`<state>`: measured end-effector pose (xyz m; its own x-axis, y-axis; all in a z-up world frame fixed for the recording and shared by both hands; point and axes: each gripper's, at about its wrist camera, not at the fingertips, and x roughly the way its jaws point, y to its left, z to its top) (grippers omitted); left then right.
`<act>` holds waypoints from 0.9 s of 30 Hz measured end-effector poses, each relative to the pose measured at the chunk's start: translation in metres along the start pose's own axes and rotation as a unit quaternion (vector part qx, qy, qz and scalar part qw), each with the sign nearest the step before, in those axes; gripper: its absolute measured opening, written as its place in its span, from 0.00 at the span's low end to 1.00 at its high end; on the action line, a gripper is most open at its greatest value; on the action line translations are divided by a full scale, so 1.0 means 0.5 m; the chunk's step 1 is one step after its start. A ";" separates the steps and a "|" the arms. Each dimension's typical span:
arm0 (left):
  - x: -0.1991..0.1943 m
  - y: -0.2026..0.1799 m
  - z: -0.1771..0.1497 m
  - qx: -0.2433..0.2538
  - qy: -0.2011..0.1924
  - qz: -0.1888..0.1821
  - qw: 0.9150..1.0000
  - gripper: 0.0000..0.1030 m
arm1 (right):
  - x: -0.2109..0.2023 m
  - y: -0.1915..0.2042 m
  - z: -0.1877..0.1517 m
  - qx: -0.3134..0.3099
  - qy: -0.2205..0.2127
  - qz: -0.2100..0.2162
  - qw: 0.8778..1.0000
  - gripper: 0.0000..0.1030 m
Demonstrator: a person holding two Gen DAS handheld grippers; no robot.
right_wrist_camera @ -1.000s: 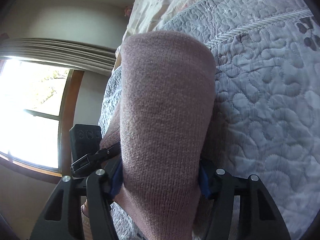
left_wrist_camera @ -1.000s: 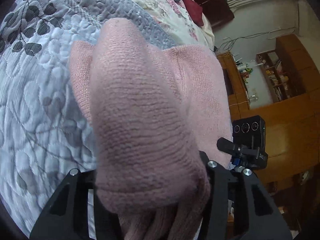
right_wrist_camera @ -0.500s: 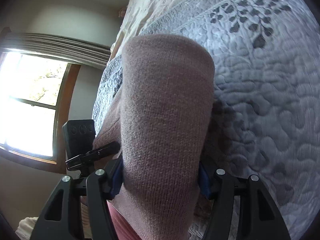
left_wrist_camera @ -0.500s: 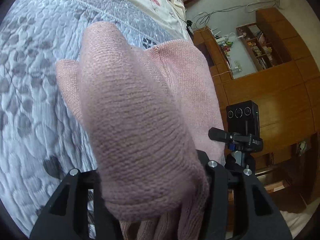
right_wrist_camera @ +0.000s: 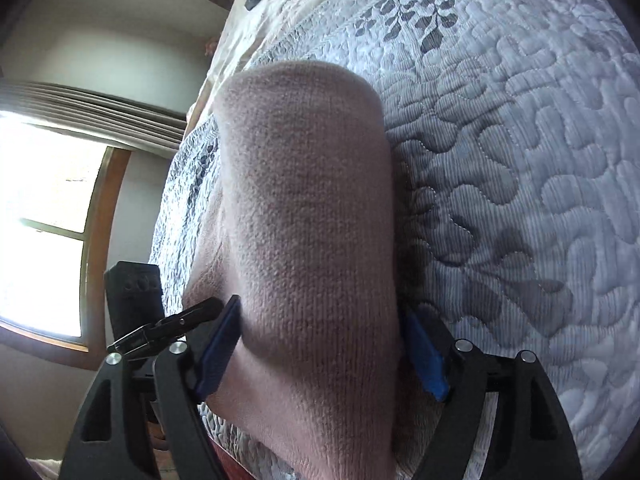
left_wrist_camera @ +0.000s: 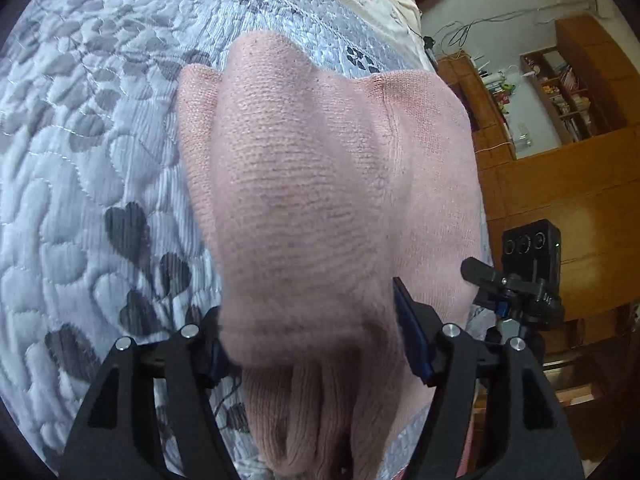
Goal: Fold small clothes
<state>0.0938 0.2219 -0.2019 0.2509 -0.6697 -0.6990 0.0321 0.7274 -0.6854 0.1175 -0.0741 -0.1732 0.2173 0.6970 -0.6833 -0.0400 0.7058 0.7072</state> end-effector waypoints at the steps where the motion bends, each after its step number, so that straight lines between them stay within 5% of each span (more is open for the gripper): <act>1: -0.015 -0.007 -0.011 0.008 -0.002 0.014 1.000 0.65 | -0.014 -0.003 -0.014 -0.004 -0.002 -0.007 1.000 0.76; 6: -0.084 -0.043 -0.097 0.050 -0.023 0.043 0.998 0.65 | -0.063 0.000 -0.090 -0.042 -0.005 -0.063 0.997 0.76; 12: -0.067 -0.044 -0.169 0.037 0.006 0.060 0.998 0.63 | -0.099 -0.020 -0.179 -0.047 -0.007 -0.090 0.995 0.76; 17: -0.045 -0.051 -0.166 0.022 0.006 0.064 0.998 0.23 | -0.121 -0.023 -0.201 -0.034 -0.024 -0.072 0.997 0.76; 27: -0.103 0.024 -0.168 -0.028 -0.008 0.051 0.998 0.09 | -0.076 0.027 -0.206 -0.064 -0.012 -0.112 0.992 0.74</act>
<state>0.0001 0.2525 -0.1909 0.2664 -0.5903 -0.7620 -0.0476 0.7815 -0.6221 0.0080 -0.0780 -0.1562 0.2570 0.5180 -0.8158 -0.1102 0.8544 0.5078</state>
